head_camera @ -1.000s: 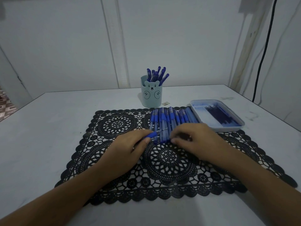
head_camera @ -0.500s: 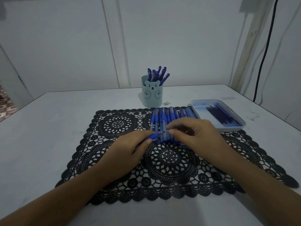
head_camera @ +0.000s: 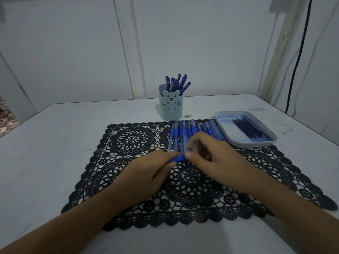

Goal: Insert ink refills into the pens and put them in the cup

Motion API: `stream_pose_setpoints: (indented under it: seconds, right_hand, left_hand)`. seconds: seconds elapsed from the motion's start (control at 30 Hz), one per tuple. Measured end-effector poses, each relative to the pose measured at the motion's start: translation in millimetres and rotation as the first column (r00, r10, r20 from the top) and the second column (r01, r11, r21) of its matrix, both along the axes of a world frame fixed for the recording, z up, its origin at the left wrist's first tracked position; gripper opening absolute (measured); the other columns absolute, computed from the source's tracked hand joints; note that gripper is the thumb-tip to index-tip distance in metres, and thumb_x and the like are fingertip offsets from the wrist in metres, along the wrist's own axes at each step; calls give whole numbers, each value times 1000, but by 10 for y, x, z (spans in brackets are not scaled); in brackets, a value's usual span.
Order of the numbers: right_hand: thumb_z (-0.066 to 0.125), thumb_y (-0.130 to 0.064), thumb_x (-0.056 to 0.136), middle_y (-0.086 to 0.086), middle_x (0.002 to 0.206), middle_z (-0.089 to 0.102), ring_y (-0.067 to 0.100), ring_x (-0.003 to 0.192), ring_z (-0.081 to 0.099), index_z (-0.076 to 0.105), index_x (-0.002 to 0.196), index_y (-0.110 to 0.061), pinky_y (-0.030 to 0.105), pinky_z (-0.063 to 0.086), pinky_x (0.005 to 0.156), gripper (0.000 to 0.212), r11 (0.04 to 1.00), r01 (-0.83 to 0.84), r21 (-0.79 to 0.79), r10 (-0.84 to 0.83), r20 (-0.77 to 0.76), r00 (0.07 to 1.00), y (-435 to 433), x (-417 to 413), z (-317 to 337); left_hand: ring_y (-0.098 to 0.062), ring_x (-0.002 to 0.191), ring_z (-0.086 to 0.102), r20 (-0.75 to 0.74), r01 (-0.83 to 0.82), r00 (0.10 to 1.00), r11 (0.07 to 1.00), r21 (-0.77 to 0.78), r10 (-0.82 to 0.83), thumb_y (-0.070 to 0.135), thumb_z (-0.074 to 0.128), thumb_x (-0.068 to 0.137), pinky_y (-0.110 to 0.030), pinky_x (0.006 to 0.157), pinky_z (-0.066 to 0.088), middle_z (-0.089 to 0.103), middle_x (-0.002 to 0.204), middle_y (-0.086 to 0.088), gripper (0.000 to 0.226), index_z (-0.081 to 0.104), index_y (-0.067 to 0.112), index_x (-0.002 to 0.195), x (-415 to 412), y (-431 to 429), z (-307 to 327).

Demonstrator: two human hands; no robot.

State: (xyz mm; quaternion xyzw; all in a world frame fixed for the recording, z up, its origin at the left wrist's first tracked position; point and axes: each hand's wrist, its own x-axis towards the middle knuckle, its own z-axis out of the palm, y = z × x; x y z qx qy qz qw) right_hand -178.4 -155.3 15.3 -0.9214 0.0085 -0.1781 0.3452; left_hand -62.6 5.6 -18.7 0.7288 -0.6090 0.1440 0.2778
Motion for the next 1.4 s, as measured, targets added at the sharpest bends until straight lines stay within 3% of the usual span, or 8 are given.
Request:
stream_pose_setpoints:
  seconds: [0.07, 0.2, 0.37, 0.5, 0.63, 0.8, 1.17, 1.4]
  right_hand:
    - [51, -31, 89, -4, 72, 59, 9, 64, 52, 52, 83, -29, 20, 42, 59, 7, 997, -30, -67, 26, -54, 998, -18, -15, 14]
    - [39, -39, 92, 2, 60, 60, 13, 57, 53, 60, 73, -17, 31, 46, 60, 36, 994, 18, -110, -26, -71, 997, -8, -24, 21]
    - [47, -38, 90, -6, 69, 57, 2, 58, 48, 49, 82, -31, 17, 40, 56, 11, 999, 11, -33, -14, -108, 994, -43, -17, 19]
    - [38, -41, 92, -5, 60, 56, 2, 55, 50, 50, 67, -28, 21, 43, 60, 31, 998, 58, -24, -61, -115, 992, -41, -25, 43]
    - [48, -36, 90, -5, 71, 57, 2, 58, 47, 48, 80, -32, 19, 40, 57, 10, 1000, -16, -26, 13, -134, 991, -54, -31, 33]
    - [41, -42, 91, 0, 73, 61, 10, 62, 52, 51, 77, -32, 27, 44, 61, 20, 999, 9, -31, -12, -127, 992, -38, -22, 36]
    - [44, -35, 93, -9, 63, 53, 3, 56, 47, 50, 73, -34, 15, 36, 54, 21, 989, -4, -147, -14, -121, 993, -69, -21, 49]
    - [44, -54, 87, -8, 84, 51, 7, 75, 49, 50, 83, -25, 20, 37, 62, 30, 799, 100, -592, -280, -220, 934, -378, -61, 92]
  left_hand:
    - [-5, 78, 56, -1, -6, 1000, 1000, 14, 6, 31, 38, 95, -20, 72, 46, 62, 88, 6, 35, 58, 15, 118, 13, 5, -10]
    - [-8, 77, 57, 8, -7, 1000, 999, 40, 7, 34, 36, 96, -25, 70, 47, 62, 89, 5, 38, 58, 15, 119, 9, 9, -28]
    - [-3, 83, 55, -22, -2, 1000, 1000, -9, 2, 31, 38, 95, -14, 78, 43, 62, 92, 6, 35, 59, 14, 117, 13, 2, -1]
    - [-6, 84, 58, -9, 2, 1000, 1000, 16, -2, 32, 38, 95, -18, 77, 45, 63, 93, 4, 36, 59, 14, 118, -1, 11, -5]
    - [-5, 82, 57, -17, 1, 1000, 1000, -2, -2, 31, 38, 95, -17, 76, 45, 63, 91, 6, 35, 59, 14, 117, 9, 6, 2]
    - [-6, 81, 58, -15, 0, 1000, 1000, -8, 0, 32, 38, 95, -23, 74, 47, 63, 91, 5, 35, 59, 14, 117, 15, 9, -12]
    - [-9, 73, 57, 39, -17, 999, 1000, -2, 17, 32, 40, 95, -30, 61, 51, 60, 83, 6, 34, 62, 16, 115, 25, 19, -19]
    - [0, 76, 52, 12, -60, 998, 997, -53, 61, 31, 41, 93, -16, 69, 44, 60, 86, 10, 31, 59, 17, 115, 31, 23, -23]
